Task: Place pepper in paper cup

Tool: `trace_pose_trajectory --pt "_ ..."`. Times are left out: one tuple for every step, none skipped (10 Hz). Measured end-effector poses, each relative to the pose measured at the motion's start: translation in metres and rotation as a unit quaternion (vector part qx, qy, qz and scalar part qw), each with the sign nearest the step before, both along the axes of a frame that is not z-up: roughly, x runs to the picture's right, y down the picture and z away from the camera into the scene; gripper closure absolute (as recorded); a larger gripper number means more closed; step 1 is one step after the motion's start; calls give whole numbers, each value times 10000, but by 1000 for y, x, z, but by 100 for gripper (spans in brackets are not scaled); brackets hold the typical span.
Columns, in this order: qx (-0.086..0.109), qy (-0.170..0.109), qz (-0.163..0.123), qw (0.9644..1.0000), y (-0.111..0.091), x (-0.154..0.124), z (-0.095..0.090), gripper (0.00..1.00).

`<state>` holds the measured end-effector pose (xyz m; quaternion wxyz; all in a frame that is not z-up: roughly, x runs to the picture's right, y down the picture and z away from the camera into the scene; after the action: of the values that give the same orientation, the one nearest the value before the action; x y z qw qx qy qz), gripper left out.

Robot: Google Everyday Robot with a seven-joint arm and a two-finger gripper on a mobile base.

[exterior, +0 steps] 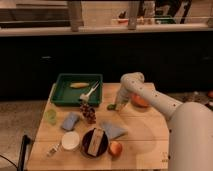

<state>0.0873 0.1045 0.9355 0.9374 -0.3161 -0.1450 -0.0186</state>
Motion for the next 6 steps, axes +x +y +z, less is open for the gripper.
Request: trace_pose_trajectory --pt "12 -10 -26 10000 -1 -2 -2 100" --pt "23 -6 -45 10000 -3 -3 -4 100" --pt "42 9 -70 10000 -5 -3 -7 100" --pt "62 21 -90 9999 -7 -4 -10 100" --pt "86 29 -109 9999 -10 -6 -13 100" --pt "139 44 -143 9998 -15 -8 -19 100"
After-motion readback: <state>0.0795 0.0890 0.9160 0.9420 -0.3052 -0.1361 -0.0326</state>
